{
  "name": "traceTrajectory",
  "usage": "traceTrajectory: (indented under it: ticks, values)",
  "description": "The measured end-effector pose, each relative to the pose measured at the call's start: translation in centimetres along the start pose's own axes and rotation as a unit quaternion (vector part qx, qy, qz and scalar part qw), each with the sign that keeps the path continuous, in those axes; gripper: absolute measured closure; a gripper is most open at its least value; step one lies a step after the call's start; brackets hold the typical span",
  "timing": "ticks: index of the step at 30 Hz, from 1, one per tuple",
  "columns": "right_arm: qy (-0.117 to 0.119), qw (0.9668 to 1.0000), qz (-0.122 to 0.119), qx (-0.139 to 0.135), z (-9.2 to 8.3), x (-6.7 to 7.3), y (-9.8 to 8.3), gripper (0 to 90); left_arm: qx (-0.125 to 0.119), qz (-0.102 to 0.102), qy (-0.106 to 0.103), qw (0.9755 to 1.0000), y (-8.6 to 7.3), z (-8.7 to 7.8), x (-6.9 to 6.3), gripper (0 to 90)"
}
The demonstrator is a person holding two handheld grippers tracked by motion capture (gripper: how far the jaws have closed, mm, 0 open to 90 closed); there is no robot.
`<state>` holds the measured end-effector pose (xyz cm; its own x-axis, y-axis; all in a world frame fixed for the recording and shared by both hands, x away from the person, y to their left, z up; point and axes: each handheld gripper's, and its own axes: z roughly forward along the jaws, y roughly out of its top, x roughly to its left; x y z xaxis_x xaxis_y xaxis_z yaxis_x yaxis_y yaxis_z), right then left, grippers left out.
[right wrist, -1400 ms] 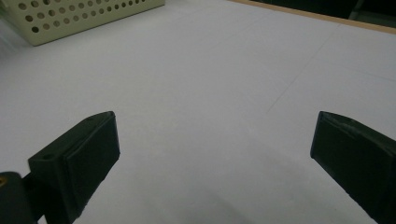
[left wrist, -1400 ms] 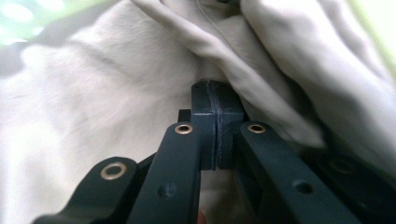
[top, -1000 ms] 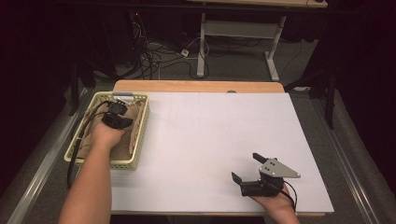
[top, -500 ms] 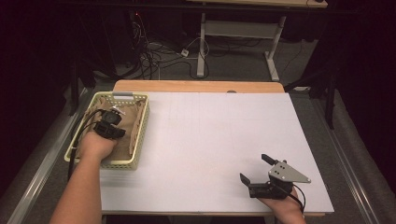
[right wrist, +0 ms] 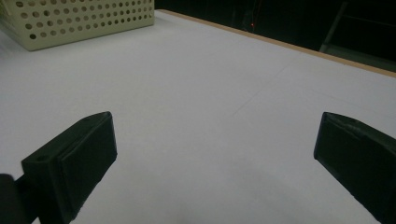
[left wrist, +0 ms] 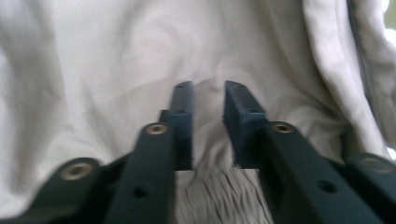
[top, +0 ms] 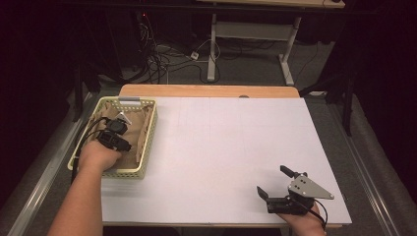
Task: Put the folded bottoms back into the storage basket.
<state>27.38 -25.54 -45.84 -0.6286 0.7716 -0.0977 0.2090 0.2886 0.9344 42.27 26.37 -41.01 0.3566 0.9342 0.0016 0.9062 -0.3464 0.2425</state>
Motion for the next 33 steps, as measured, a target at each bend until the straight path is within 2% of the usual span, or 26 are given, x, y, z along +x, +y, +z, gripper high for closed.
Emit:
traceTrajectory:
  ticks: [2,4,7,8,10,12,15,19,20,21,22,25,29,31,33]
  values:
    - [0.0,1.0,0.0,-0.001,0.1,0.0,0.1,0.5,0.009,0.011,-0.012,0.9998,-0.1,-0.1,-0.1,61.1]
    - [0.006,1.0,0.001,-0.001,0.3,0.0,0.1,0.5,0.018,0.006,-0.017,0.9997,-0.2,-0.2,-0.1,52.4]
    - [0.012,0.9999,0.005,-0.001,0.6,0.3,0.2,0.5,0.039,0.003,-0.017,0.9991,-0.2,-0.3,-0.2,44.1]
    - [0.013,0.9999,0.001,-0.001,0.7,0.4,0.3,0.5,0.039,0.003,-0.017,0.9991,-0.2,-0.3,-0.2,42.3]
    - [0.017,0.9998,-0.007,0.001,0.8,0.6,0.3,0.5,0.063,0.003,-0.025,0.9977,-0.3,-0.4,-0.2,37.9]
    - [0.019,0.9998,-0.006,0.004,0.9,0.8,0.3,0.5,0.078,0.003,-0.023,0.9967,-0.4,-0.4,-0.3,34.2]
    - [0.023,0.9997,-0.004,0.001,1.1,0.9,0.4,0.5,0.09,-0.001,-0.031,0.9954,-0.6,-0.6,-0.3,31.8]
    - [0.026,0.9996,-0.011,0.01,1.3,1.1,0.2,0.5,0.104,-0.002,-0.037,0.9939,-0.7,-0.8,-0.3,24.9]
    - [0.026,0.9996,-0.01,0.011,1.3,1.1,0.2,0.5,0.113,0.0,-0.033,0.993,-0.7,-0.7,-0.4,21.8]
    - [0.025,0.9996,-0.007,0.01,1.3,1.1,0.2,0.5,0.133,0.002,-0.025,0.9908,-0.8,-0.7,-0.6,18.1]
    - [0.025,0.9996,-0.008,0.008,1.2,1.1,0.3,0.5,0.136,-0.001,-0.027,0.9903,-0.8,-0.8,-0.5,14.8]
    - [0.027,0.9996,-0.004,0.007,1.2,0.9,0.3,0.5,0.126,-0.016,-0.035,0.9913,-0.9,-1.4,-0.3,11.7]
    - [0.028,0.9996,0.007,0.001,1.2,0.8,0.5,0.5,0.13,-0.023,-0.034,0.9906,-1.0,-2.3,-0.2,1.2]
    - [0.029,0.9996,0.002,0.002,1.2,0.9,0.5,0.5,0.116,-0.033,-0.037,0.992,-1.0,-3.0,-0.1,0.0]
    - [0.029,0.9996,0.001,0.006,1.3,0.9,0.4,0.5,0.111,-0.038,-0.039,0.9923,-1.1,-3.5,-0.1,0.0]
